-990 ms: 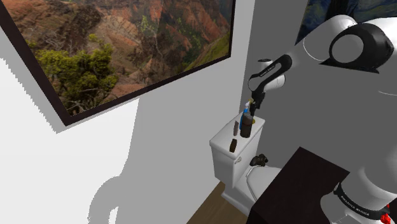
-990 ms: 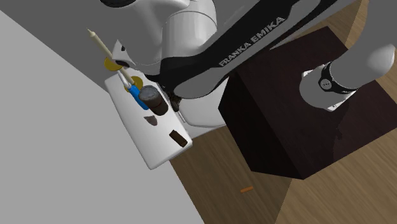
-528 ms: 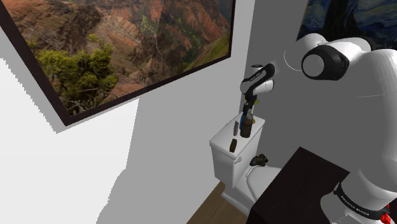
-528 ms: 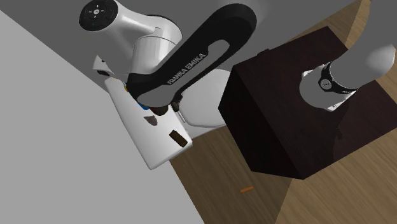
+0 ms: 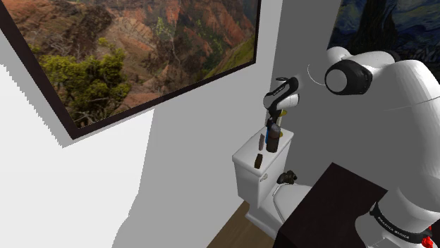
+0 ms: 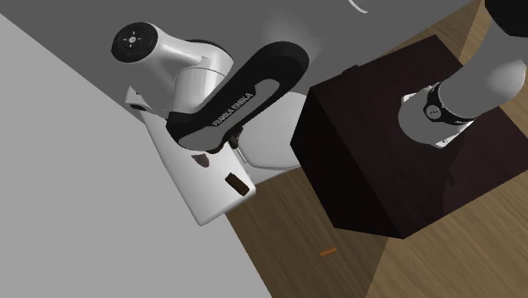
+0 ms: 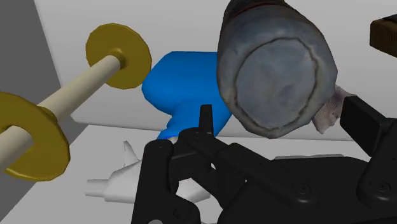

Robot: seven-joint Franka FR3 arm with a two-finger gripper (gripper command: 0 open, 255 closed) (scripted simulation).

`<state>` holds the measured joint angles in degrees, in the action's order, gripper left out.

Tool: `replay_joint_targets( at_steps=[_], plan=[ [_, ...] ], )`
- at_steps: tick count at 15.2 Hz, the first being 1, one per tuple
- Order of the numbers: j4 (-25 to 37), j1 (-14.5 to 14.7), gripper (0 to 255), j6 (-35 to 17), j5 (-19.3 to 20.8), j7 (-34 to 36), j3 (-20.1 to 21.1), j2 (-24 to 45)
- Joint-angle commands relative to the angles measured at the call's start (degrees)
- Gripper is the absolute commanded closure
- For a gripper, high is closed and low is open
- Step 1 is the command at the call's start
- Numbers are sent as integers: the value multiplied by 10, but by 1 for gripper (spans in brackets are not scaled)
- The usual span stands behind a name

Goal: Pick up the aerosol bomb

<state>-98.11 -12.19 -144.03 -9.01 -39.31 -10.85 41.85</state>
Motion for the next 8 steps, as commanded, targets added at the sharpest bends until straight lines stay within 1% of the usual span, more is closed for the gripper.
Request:
replay_joint_targets(
  at_steps=[1, 3, 4, 8],
  plan=[
    [7, -3, 0, -11, -3, -2, 3, 17],
    [7, -3, 0, -11, -3, -2, 3, 17],
    [6, -3, 255, -12, -3, -2, 3, 18],
    [7, -3, 255, -11, -3, -2, 3, 18]
  ],
)
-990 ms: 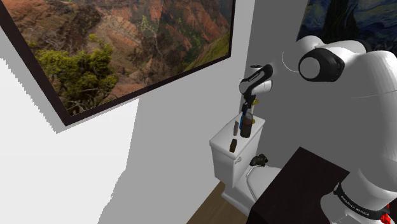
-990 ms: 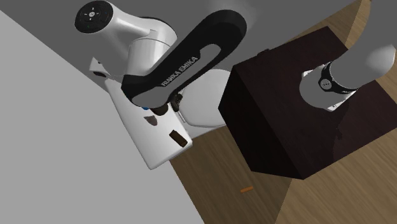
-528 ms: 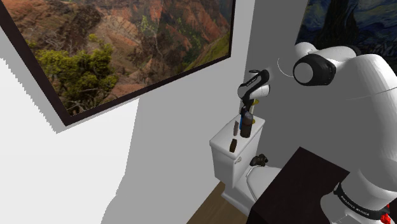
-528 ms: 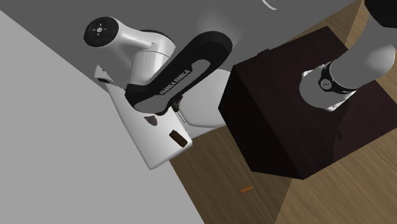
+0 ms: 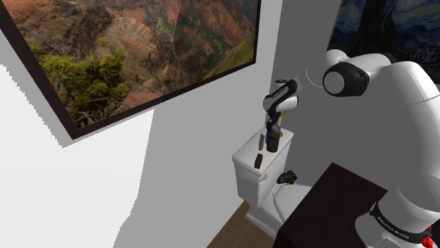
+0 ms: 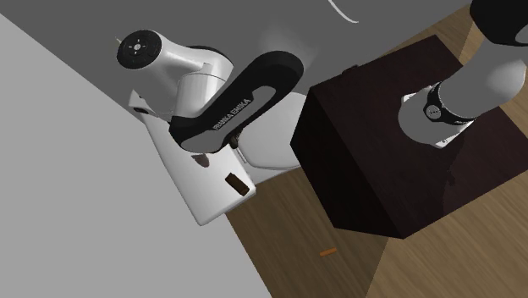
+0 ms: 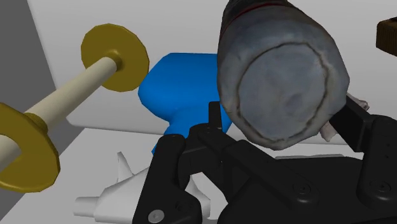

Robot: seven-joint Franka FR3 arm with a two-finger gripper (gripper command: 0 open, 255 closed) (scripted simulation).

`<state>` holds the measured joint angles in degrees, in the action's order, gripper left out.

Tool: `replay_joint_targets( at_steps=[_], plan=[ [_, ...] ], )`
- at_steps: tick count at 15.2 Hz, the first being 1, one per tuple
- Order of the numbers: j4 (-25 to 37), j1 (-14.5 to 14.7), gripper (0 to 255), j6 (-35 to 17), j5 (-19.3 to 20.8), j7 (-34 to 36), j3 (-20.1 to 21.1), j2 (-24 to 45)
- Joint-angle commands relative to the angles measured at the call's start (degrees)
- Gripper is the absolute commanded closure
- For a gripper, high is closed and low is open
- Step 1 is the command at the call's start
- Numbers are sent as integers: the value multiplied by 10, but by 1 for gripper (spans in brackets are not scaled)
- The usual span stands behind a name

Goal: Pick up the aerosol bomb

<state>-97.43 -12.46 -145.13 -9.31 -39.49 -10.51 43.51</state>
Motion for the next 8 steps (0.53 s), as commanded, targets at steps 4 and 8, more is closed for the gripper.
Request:
replay_joint_targets(
  at_steps=[4, 8],
  plan=[
    [-1, 0, 255, 0, 0, 0, 0, 0],
    [-5, 2, 255, 13, 3, 1, -4, -17]
  ],
)
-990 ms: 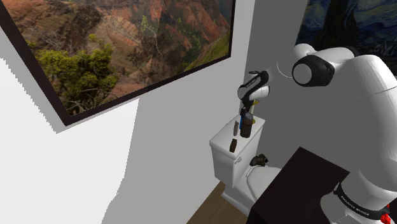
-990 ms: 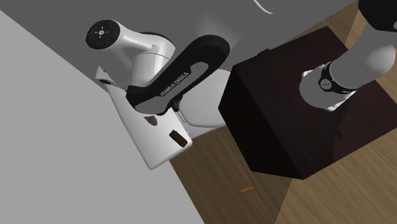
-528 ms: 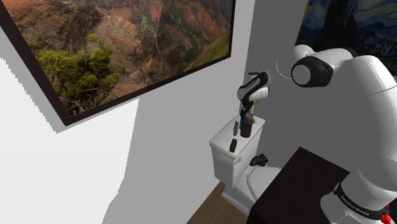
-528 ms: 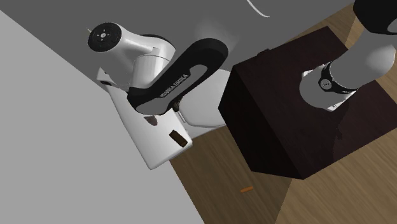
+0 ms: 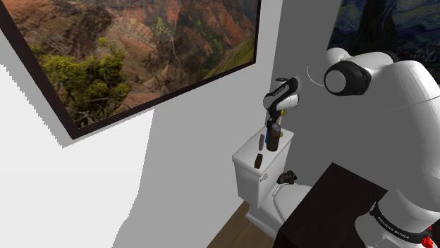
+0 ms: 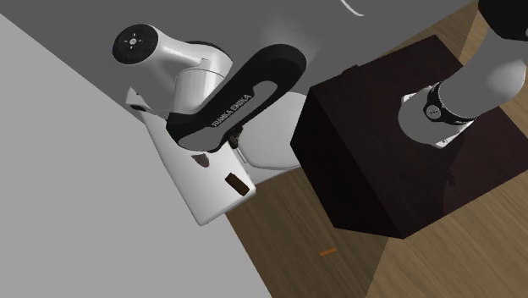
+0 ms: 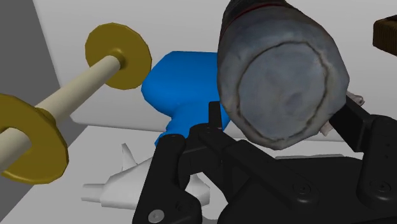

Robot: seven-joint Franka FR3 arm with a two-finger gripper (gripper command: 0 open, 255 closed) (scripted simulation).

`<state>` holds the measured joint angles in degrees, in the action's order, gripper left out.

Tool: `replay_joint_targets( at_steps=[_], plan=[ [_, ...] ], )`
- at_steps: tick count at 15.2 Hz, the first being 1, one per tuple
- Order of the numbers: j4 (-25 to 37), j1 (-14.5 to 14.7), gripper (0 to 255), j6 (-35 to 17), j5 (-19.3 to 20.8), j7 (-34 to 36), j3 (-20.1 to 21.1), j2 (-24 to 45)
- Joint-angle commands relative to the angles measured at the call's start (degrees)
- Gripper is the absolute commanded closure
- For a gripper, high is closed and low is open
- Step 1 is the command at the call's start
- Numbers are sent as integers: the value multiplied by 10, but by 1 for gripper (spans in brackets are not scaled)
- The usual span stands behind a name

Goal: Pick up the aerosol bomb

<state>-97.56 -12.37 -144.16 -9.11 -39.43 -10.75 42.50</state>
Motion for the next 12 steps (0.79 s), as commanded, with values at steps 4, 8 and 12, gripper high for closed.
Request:
replay_joint_targets(
  at_steps=[4, 8, 12],
  plan=[
    [-8, 4, 255, 22, 5, 3, -6, -30],
    [-10, 8, 255, 42, 10, 5, -10, -52],
    [-10, 10, 255, 62, 15, 7, -14, -73]
  ],
)
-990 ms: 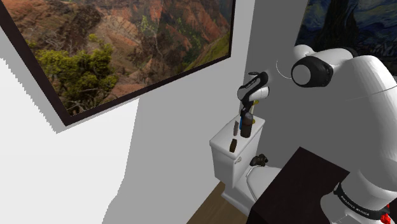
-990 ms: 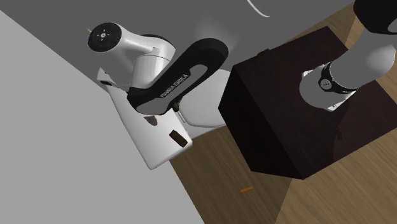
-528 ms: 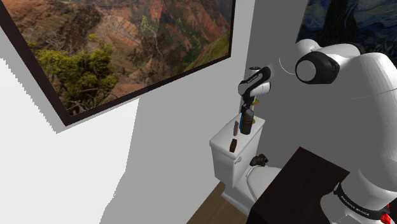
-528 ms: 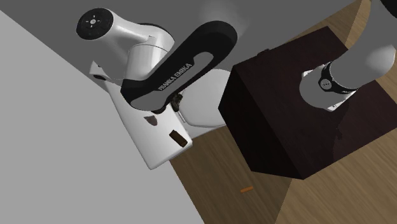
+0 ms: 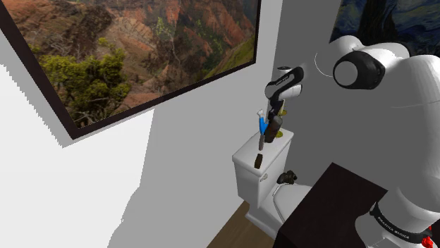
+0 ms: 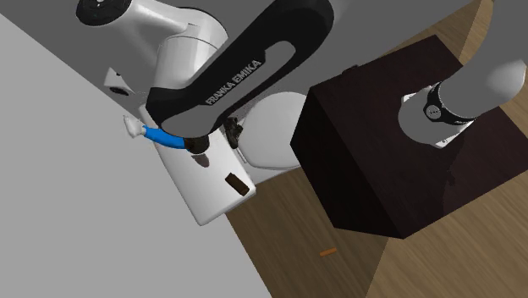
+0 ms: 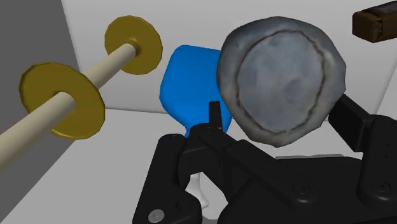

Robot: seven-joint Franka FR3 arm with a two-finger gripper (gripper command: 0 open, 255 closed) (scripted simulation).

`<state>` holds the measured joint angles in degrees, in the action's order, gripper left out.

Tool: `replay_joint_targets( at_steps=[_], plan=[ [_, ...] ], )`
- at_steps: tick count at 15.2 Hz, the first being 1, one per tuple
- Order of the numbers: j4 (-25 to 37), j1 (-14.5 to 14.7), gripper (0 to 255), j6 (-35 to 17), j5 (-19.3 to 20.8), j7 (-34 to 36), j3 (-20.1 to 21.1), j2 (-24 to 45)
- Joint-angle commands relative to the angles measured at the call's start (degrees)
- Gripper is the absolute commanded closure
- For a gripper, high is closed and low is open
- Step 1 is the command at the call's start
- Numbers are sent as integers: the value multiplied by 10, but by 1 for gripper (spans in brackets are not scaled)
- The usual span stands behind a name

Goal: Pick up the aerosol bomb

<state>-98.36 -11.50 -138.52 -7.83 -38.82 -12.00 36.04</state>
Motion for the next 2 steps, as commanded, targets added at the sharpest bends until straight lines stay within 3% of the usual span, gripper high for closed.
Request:
replay_joint_targets(
  at_steps=[1, 2],
  plan=[
    [-2, 2, 255, 7, 2, 1, -2, -9],
    [-2, 2, 255, 7, 2, 1, -1, -9]
  ],
)
